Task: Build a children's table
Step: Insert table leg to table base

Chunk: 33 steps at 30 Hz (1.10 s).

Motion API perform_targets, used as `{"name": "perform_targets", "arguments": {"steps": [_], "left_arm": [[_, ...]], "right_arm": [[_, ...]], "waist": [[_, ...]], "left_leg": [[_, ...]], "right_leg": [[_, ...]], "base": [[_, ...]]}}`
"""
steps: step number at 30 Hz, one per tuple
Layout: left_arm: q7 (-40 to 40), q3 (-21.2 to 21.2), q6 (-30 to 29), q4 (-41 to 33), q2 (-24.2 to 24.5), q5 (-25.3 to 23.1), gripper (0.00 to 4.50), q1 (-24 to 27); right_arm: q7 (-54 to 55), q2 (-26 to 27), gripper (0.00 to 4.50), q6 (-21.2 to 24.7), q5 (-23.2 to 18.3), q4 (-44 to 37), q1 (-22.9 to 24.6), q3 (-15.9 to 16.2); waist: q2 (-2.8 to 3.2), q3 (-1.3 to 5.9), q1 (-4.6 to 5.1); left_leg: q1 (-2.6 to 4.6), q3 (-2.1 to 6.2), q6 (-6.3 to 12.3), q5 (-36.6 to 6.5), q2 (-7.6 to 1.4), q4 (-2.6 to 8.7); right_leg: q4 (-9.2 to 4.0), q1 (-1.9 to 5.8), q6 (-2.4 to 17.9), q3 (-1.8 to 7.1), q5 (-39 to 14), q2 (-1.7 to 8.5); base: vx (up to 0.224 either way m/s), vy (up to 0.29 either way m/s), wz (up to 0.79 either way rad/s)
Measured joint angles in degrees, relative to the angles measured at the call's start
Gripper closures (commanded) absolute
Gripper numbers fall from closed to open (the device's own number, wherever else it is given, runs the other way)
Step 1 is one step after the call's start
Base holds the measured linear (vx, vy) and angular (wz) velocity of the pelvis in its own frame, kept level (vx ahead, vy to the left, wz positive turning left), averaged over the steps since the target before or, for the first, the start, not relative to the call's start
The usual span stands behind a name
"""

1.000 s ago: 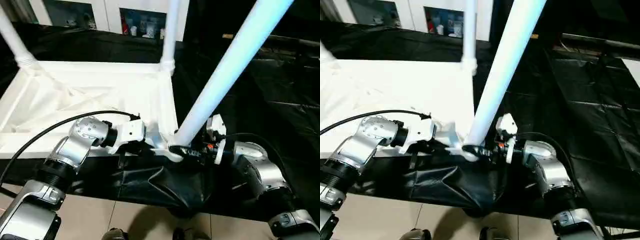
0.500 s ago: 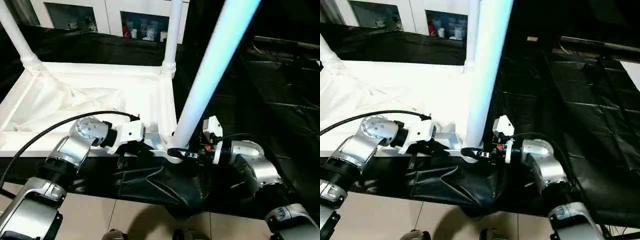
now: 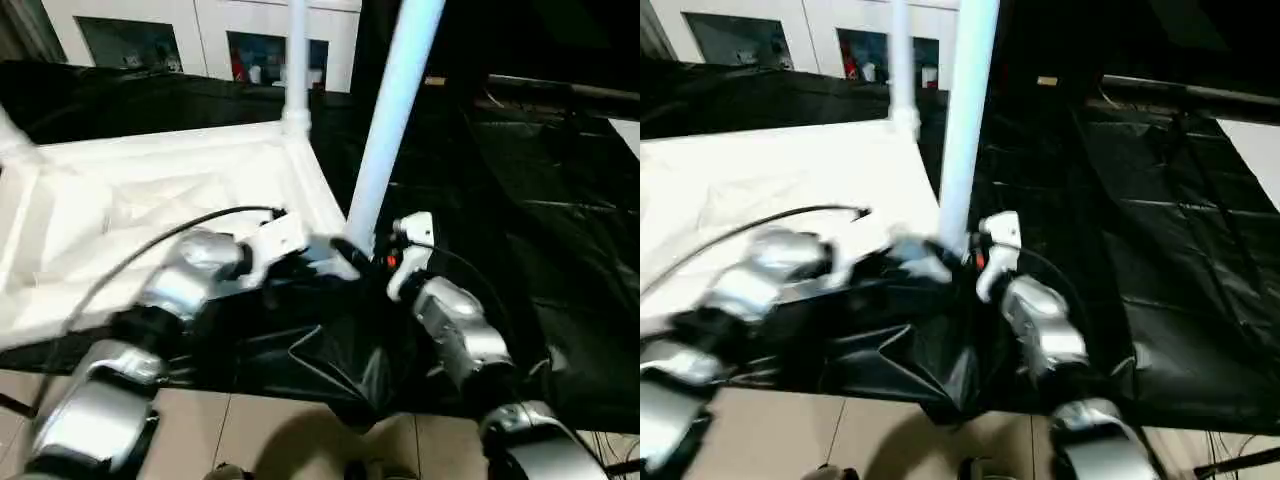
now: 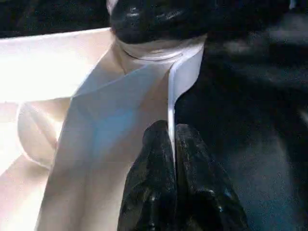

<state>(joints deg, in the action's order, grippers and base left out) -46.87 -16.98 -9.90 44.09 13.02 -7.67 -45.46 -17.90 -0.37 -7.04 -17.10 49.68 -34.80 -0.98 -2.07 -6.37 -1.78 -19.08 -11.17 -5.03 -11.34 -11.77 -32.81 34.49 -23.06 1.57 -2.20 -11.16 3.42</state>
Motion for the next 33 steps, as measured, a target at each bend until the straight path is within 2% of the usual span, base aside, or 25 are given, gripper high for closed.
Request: {"name": "perform_targets", "arguments": {"steps": [4,8,17,19,25,26,28,29,31,32,33], "left_arm": [[7.40,0.83,-4.98,1.88,-5.62,0.00,4.50,-1.71],[8.37,0.99,-5.98,1.73,-6.19,-0.01,4.50,-1.76],[8.36,1.07,-6.12,1.32,-5.66,0.07,4.50,-1.70],[8.14,1.04,-5.92,1.23,-5.47,0.07,4.50,-1.70],[5.85,0.79,-4.83,0.78,-4.19,0.05,4.50,-1.65],[5.52,0.68,-4.59,0.55,-3.90,0.04,4.50,-1.60],[4.33,0.27,-3.63,-0.08,-3.03,0.04,4.50,-1.54],[3.63,0.25,-3.31,-0.44,-2.68,0.05,4.50,-1.53],[2.52,0.10,-2.51,-1.13,-2.15,0.00,4.50,-1.55],[2.07,0.00,-2.22,-1.21,-1.94,0.00,4.50,-1.57],[1.63,-0.15,-1.94,-1.30,-1.67,0.00,4.50,-1.57]], "right_arm": [[10.57,2.20,1.73,-1.11,-0.23,4.20,-3.55,-3.15],[13.18,3.02,1.73,-1.94,-0.07,5.21,-4.26,-3.31],[13.25,3.74,1.73,-4.46,1.74,8.81,-6.66,-4.13],[11.88,3.72,1.17,-4.75,1.46,9.22,-6.85,-4.86],[8.13,3.60,0.75,-4.79,-0.67,10.20,-7.58,-6.87],[7.34,3.54,0.56,-4.73,-0.82,10.22,-7.58,-7.19],[5.41,3.44,0.43,-4.49,-1.29,10.22,-7.58,-7.68],[4.37,3.19,0.43,-4.28,-1.39,10.23,-7.48,-7.83],[1.54,2.36,0.25,-4.02,-1.65,9.90,-7.07,-7.96],[0.12,1.99,0.05,-3.70,-1.93,9.38,-6.68,-7.95],[-1.44,1.54,0.05,-3.31,-2.25,8.58,-6.17,-7.84]], "waist": [[0.16,0.32,-0.08],[0.05,0.64,-0.11],[0.00,0.81,0.00],[0.01,0.81,0.00],[0.19,0.70,0.02],[0.21,0.68,0.01],[0.30,0.63,-0.02],[0.36,0.59,-0.02],[0.55,0.50,-0.06],[0.62,0.51,-0.13],[0.64,0.51,-0.12]], "left_leg": [[-0.07,-0.04,0.02,0.00,0.08,0.16],[-0.10,-0.03,0.02,0.00,0.08,0.26],[-0.10,-0.03,0.02,0.00,0.08,0.54],[-0.11,-0.03,0.02,0.00,0.08,0.61],[-0.21,-0.04,0.01,0.00,0.07,0.82],[-0.29,-0.04,0.01,0.00,0.05,0.86],[-0.59,-0.04,0.01,0.01,0.00,0.94],[-0.98,-0.03,0.03,0.02,-0.03,0.94],[-1.18,-0.05,0.30,0.44,-0.07,0.93],[-1.30,-0.05,0.42,0.60,-0.09,0.92],[-1.44,-0.06,0.57,0.69,-0.09,0.90]], "right_leg": [[-0.38,0.11,0.00,0.05,0.00,0.03],[-0.38,0.10,-0.01,0.01,0.03,0.03],[-0.37,0.07,-0.01,-0.04,0.05,0.01],[-0.37,0.03,-0.01,-0.04,0.05,0.01],[-0.37,-0.13,0.02,-0.09,0.25,0.00],[-0.36,-0.20,0.02,-0.11,0.28,-0.01],[-0.35,-0.42,0.33,-0.20,0.48,-0.04],[-0.34,-0.60,0.34,-0.22,0.49,-0.05],[-0.31,-0.98,0.33,-0.25,0.49,-0.08],[-0.32,-1.00,0.30,-0.26,0.47,-0.10],[-0.34,-0.99,0.31,-0.26,0.45,-0.11]], "base": [[0.000,0.000,0.00],[0.000,0.000,0.00],[0.000,0.000,0.00],[0.000,0.000,0.00],[0.000,0.000,0.00],[0.000,0.000,0.00],[0.000,0.000,0.00],[0.000,0.000,0.00],[0.000,0.000,0.00],[0.000,0.000,0.00],[0.000,0.000,0.00]]}}
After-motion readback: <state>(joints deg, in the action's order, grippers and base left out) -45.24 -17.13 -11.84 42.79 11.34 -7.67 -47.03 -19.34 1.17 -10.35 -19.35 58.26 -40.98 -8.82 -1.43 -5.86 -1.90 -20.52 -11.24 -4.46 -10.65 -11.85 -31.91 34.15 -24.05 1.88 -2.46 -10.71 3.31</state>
